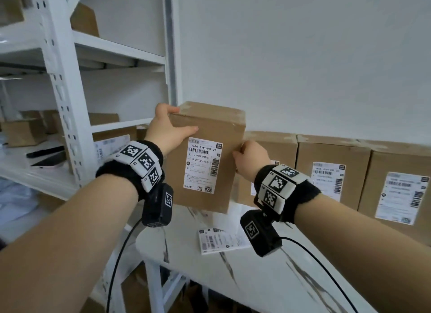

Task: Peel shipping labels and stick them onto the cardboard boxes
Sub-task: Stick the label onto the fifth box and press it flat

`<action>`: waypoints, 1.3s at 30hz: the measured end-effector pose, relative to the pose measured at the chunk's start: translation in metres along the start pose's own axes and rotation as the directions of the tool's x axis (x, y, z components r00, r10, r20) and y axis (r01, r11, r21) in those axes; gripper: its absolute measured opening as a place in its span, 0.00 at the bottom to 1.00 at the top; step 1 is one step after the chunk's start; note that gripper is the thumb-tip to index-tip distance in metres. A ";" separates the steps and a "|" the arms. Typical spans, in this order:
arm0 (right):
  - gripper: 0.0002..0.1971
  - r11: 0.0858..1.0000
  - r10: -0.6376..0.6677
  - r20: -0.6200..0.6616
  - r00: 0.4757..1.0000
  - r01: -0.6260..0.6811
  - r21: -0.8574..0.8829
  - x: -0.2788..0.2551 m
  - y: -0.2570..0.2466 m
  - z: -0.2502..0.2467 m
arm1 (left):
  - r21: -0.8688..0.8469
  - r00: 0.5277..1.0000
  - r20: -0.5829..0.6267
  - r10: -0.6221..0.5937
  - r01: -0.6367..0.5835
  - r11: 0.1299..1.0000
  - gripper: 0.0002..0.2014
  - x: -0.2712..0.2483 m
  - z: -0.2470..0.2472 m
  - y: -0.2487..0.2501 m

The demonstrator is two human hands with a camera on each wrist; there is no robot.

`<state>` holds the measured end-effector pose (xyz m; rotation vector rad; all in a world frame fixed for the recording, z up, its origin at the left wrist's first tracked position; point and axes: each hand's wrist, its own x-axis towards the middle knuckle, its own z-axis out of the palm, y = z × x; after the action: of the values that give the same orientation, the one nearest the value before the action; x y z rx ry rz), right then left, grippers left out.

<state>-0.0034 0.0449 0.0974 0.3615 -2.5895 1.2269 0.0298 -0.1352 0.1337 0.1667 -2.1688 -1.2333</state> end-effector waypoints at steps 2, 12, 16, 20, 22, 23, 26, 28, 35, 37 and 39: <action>0.09 1.000 0.017 0.003 1.000 -0.016 -0.022 0.016 0.002 0.011 | -0.062 0.999 0.019 -0.033 0.034 0.998 0.31 0.011 0.005 -0.012; 0.13 0.990 0.106 0.038 0.994 -0.102 -0.094 0.077 0.032 0.044 | -0.119 0.991 0.072 -0.116 0.124 0.985 0.33 0.073 0.061 -0.065; 0.10 0.982 0.120 0.073 0.990 -0.108 -0.158 0.089 0.049 0.053 | -0.089 0.990 0.085 -0.111 0.118 0.989 0.34 0.089 0.084 -0.084; 0.14 0.961 0.108 0.055 0.993 -0.090 -0.262 0.095 0.059 0.056 | -0.070 0.988 0.103 -0.112 0.120 0.990 0.36 0.099 0.103 -0.095; 0.13 0.952 0.093 0.008 0.996 -0.087 -0.293 0.098 0.063 0.056 | -0.065 0.988 0.113 -0.105 0.113 0.991 0.36 0.102 0.109 -0.100; 0.13 0.952 0.088 -0.016 0.996 -0.089 -0.291 0.099 0.065 0.055 | -0.058 0.988 0.118 -0.101 0.109 0.992 0.37 0.103 0.112 -0.102; 0.14 0.960 0.094 -0.025 0.995 -0.097 -0.263 0.103 0.070 0.056 | -0.033 0.991 0.108 -0.078 0.082 0.996 0.37 0.107 0.119 -0.105; 0.15 0.963 0.105 0.000 0.994 -0.101 -0.251 0.105 0.073 0.059 | -0.013 0.993 0.102 -0.054 0.056 0.998 0.37 0.107 0.122 -0.105; 0.11 0.960 0.154 0.038 0.987 -0.140 -0.242 0.113 0.080 0.065 | 0.023 0.995 0.104 -0.003 0.001 1.000 0.40 0.108 0.126 -0.114; 0.11 0.962 0.178 0.050 0.983 -0.164 -0.217 0.113 0.082 0.065 | 0.037 0.995 0.102 0.007 -0.010 0.999 0.40 0.107 0.127 -0.114; 0.12 0.965 0.198 0.062 0.978 -0.183 -0.188 0.112 0.082 0.064 | 0.064 0.994 0.110 0.011 -0.019 0.998 0.40 0.105 0.128 -0.111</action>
<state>-0.1432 0.0319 0.0363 0.1297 -2.8335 1.0392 -0.1488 -0.1454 0.0453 0.1119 -2.3019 -1.1890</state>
